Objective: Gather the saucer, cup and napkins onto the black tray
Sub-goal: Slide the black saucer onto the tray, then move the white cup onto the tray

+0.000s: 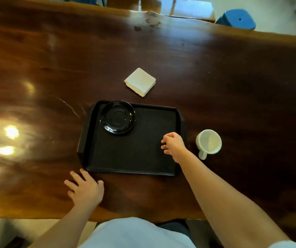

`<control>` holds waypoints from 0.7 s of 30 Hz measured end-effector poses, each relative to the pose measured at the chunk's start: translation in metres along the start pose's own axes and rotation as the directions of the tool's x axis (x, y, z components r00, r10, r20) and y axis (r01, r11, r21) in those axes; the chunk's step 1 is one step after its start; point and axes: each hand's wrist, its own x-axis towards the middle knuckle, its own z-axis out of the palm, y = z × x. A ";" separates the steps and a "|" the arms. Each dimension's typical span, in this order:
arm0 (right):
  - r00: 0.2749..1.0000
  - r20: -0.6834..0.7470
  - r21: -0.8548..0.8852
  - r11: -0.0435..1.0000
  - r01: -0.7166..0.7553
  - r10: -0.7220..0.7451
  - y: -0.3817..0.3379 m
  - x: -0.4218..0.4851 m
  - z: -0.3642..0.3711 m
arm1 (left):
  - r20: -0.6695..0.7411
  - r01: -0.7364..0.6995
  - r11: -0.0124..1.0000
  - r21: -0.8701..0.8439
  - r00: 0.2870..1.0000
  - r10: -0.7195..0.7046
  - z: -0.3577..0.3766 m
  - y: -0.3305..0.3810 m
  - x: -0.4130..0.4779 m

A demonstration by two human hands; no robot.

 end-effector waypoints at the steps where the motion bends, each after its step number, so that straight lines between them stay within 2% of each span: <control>1: 1.000 -0.028 -0.010 1.000 -0.013 0.013 0.008 -0.002 -0.018 | 0.004 0.016 1.000 -0.010 1.000 -0.016 0.004 0.008 -0.005; 5: 0.995 -0.101 -0.020 1.000 0.012 -0.014 0.041 -0.009 -0.088 | 0.011 0.060 0.998 -0.033 0.998 -0.060 0.021 0.041 -0.032; 12: 0.924 -0.369 -0.129 0.990 0.057 -0.102 0.078 0.002 -0.160 | 0.006 0.087 0.995 -0.054 0.996 -0.087 0.059 0.093 -0.075; 18: 0.944 -0.326 -0.069 0.997 0.030 -0.051 0.087 0.027 -0.173 | -0.035 0.109 0.993 -0.052 0.993 -0.111 0.090 0.122 -0.097; 21: 0.964 -0.264 0.043 0.999 -0.019 0.030 0.089 0.036 -0.174 | -0.043 0.120 0.991 -0.065 0.991 -0.123 0.099 0.131 -0.105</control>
